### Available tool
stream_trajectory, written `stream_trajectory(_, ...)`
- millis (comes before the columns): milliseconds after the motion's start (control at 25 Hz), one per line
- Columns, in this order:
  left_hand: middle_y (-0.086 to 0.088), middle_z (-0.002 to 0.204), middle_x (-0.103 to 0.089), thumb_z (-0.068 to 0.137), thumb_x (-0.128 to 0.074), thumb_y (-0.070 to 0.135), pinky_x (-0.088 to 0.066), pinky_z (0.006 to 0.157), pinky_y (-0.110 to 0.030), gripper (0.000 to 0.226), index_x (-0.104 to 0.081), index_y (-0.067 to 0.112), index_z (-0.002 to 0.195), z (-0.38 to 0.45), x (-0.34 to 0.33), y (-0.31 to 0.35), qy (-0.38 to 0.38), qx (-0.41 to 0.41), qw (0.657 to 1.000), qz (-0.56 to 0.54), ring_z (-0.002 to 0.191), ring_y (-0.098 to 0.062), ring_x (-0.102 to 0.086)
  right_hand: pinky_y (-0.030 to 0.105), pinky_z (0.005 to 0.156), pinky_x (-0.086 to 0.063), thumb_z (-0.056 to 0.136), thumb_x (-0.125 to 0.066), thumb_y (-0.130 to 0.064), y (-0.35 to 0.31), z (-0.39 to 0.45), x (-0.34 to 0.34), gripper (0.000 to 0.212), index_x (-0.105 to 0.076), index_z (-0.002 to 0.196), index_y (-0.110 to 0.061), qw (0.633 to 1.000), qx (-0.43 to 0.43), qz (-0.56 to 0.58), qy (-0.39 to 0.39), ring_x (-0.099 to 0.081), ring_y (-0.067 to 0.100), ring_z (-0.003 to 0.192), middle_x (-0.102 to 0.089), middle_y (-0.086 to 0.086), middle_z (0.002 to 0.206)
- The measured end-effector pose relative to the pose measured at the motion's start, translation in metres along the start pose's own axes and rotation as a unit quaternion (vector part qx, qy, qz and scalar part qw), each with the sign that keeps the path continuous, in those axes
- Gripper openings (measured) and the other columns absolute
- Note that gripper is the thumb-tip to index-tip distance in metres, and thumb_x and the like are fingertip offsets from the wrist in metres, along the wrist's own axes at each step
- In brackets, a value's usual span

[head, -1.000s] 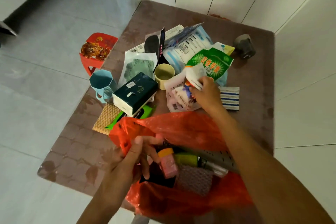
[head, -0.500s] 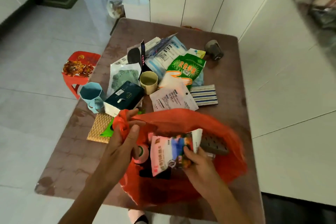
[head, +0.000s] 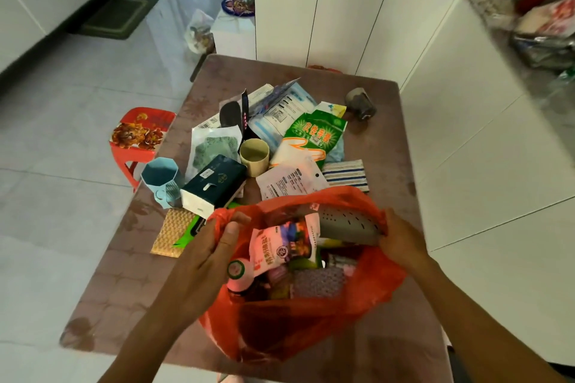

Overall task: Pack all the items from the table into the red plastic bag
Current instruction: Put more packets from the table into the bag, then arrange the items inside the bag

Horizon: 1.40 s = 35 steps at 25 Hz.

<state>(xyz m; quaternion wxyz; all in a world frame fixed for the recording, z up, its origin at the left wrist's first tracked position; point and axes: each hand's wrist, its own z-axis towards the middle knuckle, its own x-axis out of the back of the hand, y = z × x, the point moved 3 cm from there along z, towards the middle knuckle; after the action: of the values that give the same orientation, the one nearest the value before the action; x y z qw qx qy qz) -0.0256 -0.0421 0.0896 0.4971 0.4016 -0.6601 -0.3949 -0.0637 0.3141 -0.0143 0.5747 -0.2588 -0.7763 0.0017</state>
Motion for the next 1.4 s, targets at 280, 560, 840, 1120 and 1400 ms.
stream_trajectory(280,0.004,0.093,-0.064,0.086,-0.029,0.075,-0.053,0.08,-0.047,0.056,-0.057,0.04,0.12,0.018,0.008,-0.005,0.054,0.043,0.998,-0.014,0.083,-0.016,-0.061,0.034,0.071,-0.049,0.087,-0.054,-0.007,-0.003,0.01,0.134,0.022,-0.068,0.101,-0.016,0.99,-0.009,0.03,0.135,-0.065,0.034,0.079,-0.07,0.014,0.095)
stream_trajectory(560,0.016,0.07,-0.065,0.083,-0.034,0.071,-0.055,0.077,-0.034,0.046,-0.062,0.046,0.109,0.031,-0.031,-0.019,0.033,0.054,0.997,-0.034,0.068,-0.016,-0.062,0.034,0.085,-0.05,0.089,-0.063,-0.034,-0.116,0.049,0.104,0.043,-0.05,0.13,-0.027,0.988,0.143,0.052,0.026,-0.06,0.02,0.105,-0.063,-0.001,0.121)
stream_trajectory(840,0.023,0.069,-0.067,0.091,-0.036,0.063,-0.052,0.057,-0.022,0.037,-0.068,0.047,0.1,0.039,-0.047,-0.025,0.078,0.115,0.985,-0.106,0.063,-0.009,-0.061,0.051,0.099,-0.045,0.067,-0.077,-0.031,-0.118,0.181,-0.064,0.057,-0.056,0.118,-0.017,0.993,-0.039,0.025,-0.112,-0.058,0.035,0.114,-0.065,0.007,0.116)
stream_trajectory(1120,-0.022,0.109,-0.072,0.097,-0.032,0.046,-0.057,0.051,-0.033,0.055,-0.065,0.007,0.117,0.04,-0.048,-0.022,0.013,0.203,0.898,-0.391,0.076,-0.034,-0.068,0.036,0.069,-0.053,0.09,-0.062,-0.007,-0.125,0.153,-0.001,0.014,-0.06,0.103,-0.013,0.913,0.055,0.388,-0.115,-0.072,0.025,0.089,-0.07,0.005,0.097)
stream_trajectory(1400,-0.014,0.111,-0.074,0.097,-0.027,0.046,-0.058,0.057,-0.029,0.054,-0.065,0.015,0.118,0.041,-0.035,-0.015,-0.021,0.176,0.923,-0.341,0.085,-0.027,-0.07,0.051,0.086,-0.056,0.072,-0.081,-0.014,-0.07,0.035,0.091,0.057,-0.062,0.126,-0.015,0.686,0.085,0.701,-0.174,-0.066,0.031,0.111,-0.066,0.016,0.123)
